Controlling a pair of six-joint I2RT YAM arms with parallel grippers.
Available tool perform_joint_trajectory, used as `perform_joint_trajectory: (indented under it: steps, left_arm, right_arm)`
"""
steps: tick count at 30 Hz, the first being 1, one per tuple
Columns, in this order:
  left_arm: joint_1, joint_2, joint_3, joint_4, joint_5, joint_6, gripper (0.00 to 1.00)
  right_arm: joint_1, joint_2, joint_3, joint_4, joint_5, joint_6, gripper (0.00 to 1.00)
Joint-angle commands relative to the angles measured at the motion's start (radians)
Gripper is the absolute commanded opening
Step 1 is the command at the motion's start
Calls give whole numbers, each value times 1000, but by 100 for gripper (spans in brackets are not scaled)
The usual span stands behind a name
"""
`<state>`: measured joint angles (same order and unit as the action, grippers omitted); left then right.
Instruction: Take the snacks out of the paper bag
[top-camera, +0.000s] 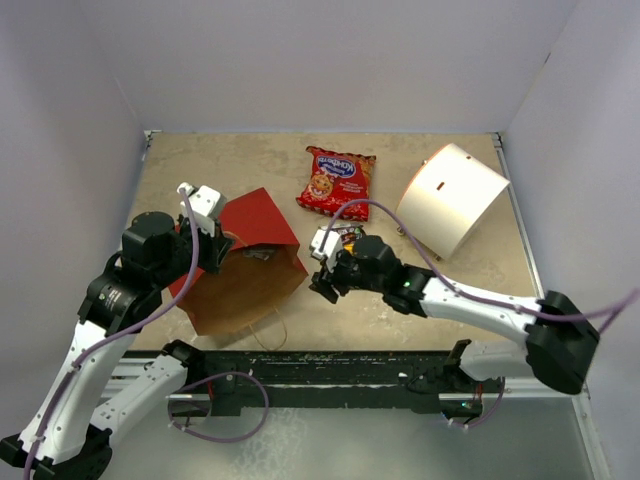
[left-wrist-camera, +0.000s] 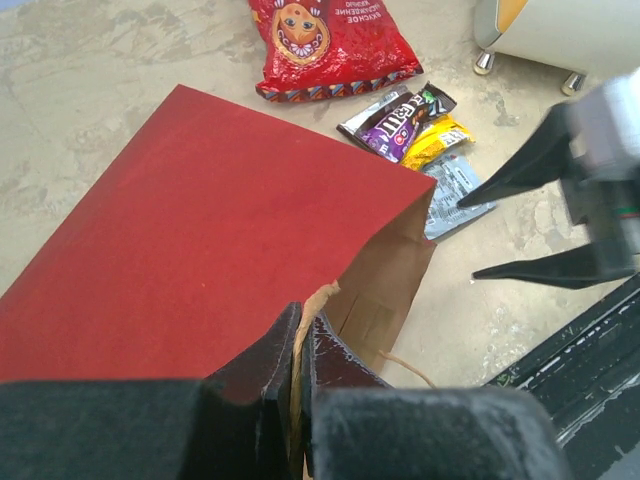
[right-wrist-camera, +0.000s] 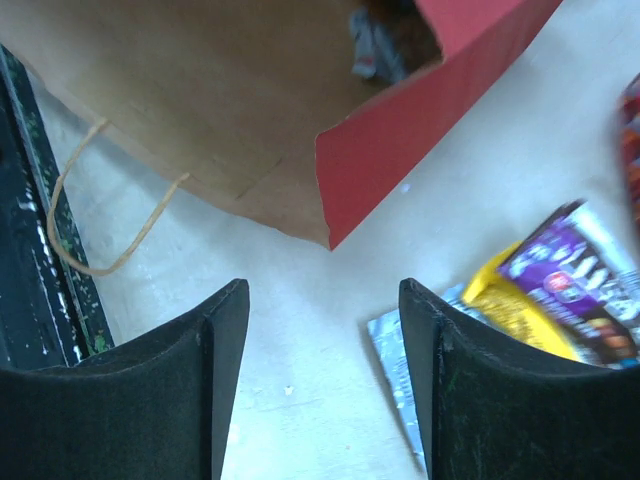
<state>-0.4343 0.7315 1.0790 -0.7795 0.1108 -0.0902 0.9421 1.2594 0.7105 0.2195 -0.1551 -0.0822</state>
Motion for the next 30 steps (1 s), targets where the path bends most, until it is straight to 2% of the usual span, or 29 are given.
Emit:
perform_joint_trajectory:
  steps: [1,5,9,14,17,22,30]
  left_arm:
    - [-2,47,70,-14,10,-66,4]
    - [-1,61,101,-21,36,-98,3]
    - [-1,68,132,-31,30,-125,3]
    - [-2,72,157,-45,27,-132,3]
    - [-2,64,154,-56,19,-123,3]
    - [-1,50,151,-53,17,-118,3]
    - [-1,48,167,-56,11,-107,2]
  right_arm:
    - [2,-139,3,68,-43,-132,66]
    - [51,-150,13,130,-135,-199,69]
    - [168,-71,67,173,-107,-282,70]
    - [321,143,203,156,37,-425,70]
    - [372,305,327,162,206,-519,70]
    - [383,594,543,168,501,-556,71]
    - [327,750,649,85,486,-658,70]
